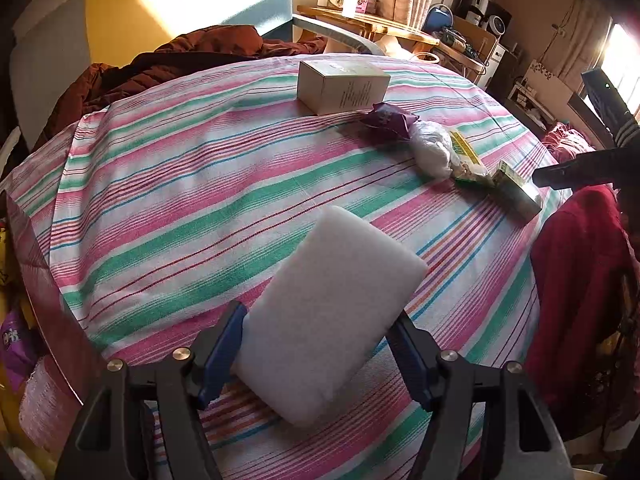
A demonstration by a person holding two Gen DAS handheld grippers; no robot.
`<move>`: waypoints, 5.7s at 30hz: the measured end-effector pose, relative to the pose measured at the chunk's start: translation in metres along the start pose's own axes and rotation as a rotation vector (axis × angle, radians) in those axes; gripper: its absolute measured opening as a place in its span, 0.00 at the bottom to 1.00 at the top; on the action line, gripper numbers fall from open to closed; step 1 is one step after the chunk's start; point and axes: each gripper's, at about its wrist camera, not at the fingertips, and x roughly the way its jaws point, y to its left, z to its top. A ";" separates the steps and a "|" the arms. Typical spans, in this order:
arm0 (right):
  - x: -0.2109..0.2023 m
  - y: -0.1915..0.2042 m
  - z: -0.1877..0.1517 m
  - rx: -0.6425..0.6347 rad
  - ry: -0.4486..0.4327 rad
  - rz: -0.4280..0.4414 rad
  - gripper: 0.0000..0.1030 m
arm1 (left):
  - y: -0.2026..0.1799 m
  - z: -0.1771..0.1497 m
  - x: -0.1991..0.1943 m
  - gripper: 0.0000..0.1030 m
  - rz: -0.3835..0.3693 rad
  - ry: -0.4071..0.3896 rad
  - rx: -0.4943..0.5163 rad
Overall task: Organize objects
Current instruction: 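Hold the foam block in the left tool while the right tool grasps the green-labelled box, then carry the foam block and green box over the gold tray and open both tools, then move both tools from the tray back to the remaining items, then grasp the plastic-wrapped bundle with the left tool and lift it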
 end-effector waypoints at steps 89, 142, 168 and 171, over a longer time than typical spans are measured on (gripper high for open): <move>0.004 0.409 -0.148 -0.653 -0.314 0.307 0.94 | 0.210 -0.165 -0.201 0.86 0.506 -0.332 -0.679; -0.010 0.121 0.005 -0.107 -0.351 -0.054 1.00 | 0.099 -0.097 -0.168 0.85 0.241 -0.311 -0.320; -0.003 0.006 0.016 0.401 -0.349 0.190 1.00 | -0.019 0.048 -0.024 0.84 0.005 -0.052 -0.057; -0.003 0.006 0.016 0.406 -0.348 0.210 1.00 | -0.026 0.065 -0.007 0.69 -0.069 -0.013 -0.081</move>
